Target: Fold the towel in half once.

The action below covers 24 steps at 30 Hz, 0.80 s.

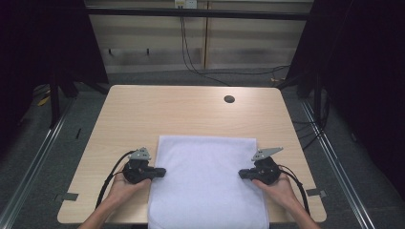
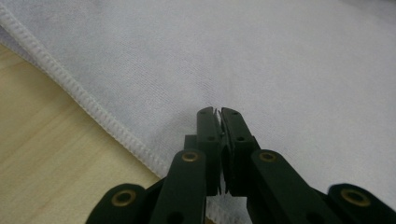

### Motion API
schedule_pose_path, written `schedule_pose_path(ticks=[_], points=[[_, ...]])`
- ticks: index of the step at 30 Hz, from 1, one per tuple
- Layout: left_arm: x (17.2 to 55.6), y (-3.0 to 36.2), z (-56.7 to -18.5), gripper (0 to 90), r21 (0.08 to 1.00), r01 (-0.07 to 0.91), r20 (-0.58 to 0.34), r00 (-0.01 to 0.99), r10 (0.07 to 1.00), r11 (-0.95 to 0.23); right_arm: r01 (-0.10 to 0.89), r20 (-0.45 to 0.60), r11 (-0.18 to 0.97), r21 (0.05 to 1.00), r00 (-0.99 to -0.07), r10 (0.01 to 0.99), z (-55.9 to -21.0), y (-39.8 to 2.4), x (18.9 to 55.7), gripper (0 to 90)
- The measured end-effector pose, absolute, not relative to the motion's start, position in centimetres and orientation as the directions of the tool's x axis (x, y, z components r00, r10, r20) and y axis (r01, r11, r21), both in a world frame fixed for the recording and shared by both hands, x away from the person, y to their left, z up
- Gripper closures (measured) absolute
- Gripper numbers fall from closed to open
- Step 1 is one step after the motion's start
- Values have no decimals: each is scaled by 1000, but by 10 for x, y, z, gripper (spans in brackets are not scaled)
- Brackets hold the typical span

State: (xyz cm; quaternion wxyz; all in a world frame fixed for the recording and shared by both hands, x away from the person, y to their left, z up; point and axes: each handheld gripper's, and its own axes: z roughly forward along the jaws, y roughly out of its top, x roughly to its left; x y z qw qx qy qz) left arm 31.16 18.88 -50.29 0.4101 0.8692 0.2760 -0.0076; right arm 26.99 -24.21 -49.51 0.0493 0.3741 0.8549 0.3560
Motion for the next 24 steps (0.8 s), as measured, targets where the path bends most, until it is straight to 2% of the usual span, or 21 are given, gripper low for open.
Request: schedule_pose_path(ticks=[6,9,12,14,17,20,24], points=[[282,189,-500,873,682,497,-268,852,449,-536,612,217,466,639,-725,654,-495,-246,253,854],[263,191,-497,863,668,483,-275,867,415,-567,626,270,464,627,-733,625,-495,-247,235,850],[244,193,-496,839,641,518,-342,854,393,-567,622,280,492,609,-749,601,-493,-246,219,848],[240,191,-494,819,647,494,-324,868,377,-582,609,272,506,611,-762,588,-492,-244,209,840],[253,194,-488,793,682,500,-319,860,399,-533,613,265,482,626,-749,607,-490,-248,212,781],[278,198,-480,784,723,501,-291,845,448,-475,590,226,402,700,-717,659,-479,-264,232,774],[310,188,-468,788,746,490,-256,836,485,-452,576,193,349,739,-678,709,-465,-282,263,746]])
